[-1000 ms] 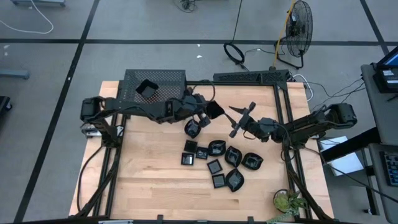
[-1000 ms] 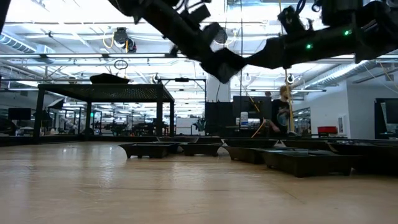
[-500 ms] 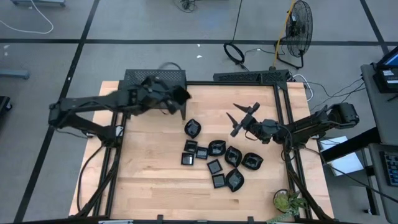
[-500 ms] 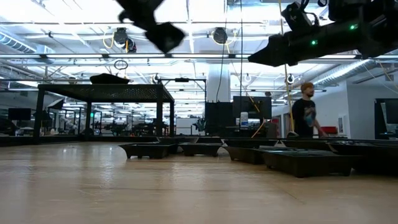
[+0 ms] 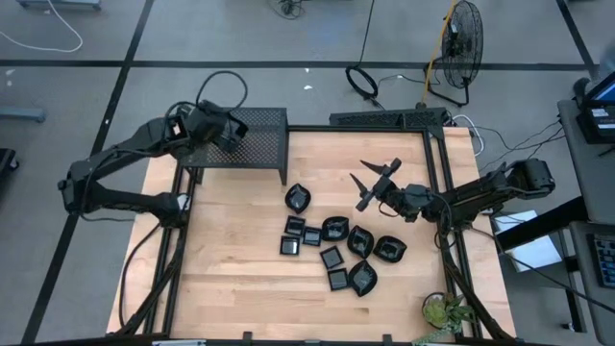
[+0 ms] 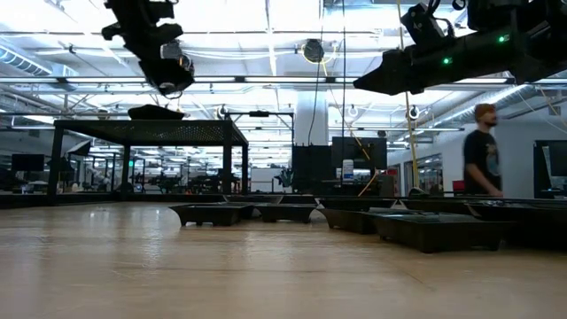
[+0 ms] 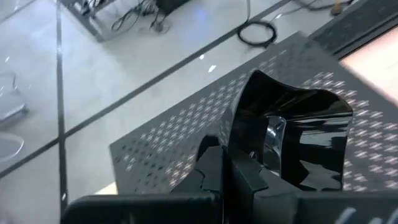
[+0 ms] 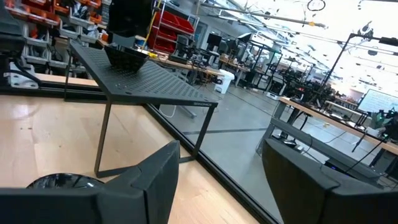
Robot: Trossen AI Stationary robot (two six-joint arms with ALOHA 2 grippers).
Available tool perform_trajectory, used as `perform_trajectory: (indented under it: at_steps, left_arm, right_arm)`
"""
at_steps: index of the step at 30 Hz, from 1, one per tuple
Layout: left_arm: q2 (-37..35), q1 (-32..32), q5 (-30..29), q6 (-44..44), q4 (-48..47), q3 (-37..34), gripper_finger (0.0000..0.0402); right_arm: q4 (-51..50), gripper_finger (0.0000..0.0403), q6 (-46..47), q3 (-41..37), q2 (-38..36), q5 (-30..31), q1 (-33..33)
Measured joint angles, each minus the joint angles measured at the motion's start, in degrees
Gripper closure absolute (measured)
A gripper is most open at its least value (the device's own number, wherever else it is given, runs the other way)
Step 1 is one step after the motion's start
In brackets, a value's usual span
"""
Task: Pick & Place Mini shaped plates
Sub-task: Stack the distorted square plate on top of the distorted square plate on the shelf
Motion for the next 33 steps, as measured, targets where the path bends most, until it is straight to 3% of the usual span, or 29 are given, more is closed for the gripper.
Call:
perform_trajectory:
  at_steps: [11, 24, 33]
  left_arm:
    - [0.9, 5.6, 1.8, 0.8, -0.4, -4.6, 0.0395]
    - [0.9, 6.2, 1.8, 4.6, -0.2, -5.2, 0.0327]
    - [0.9, 6.2, -5.1, 7.4, -0.1, -5.2, 0.0320]
  right_arm:
    - [0.0, 0.0190, 0.0, 0.0, 0.0, 0.0, 0.0]
    - [0.0, 0.0190, 0.0, 0.0, 0.0, 0.0, 0.0]
    - [0.0, 0.0190, 0.0, 0.0, 0.0, 0.0, 0.0]
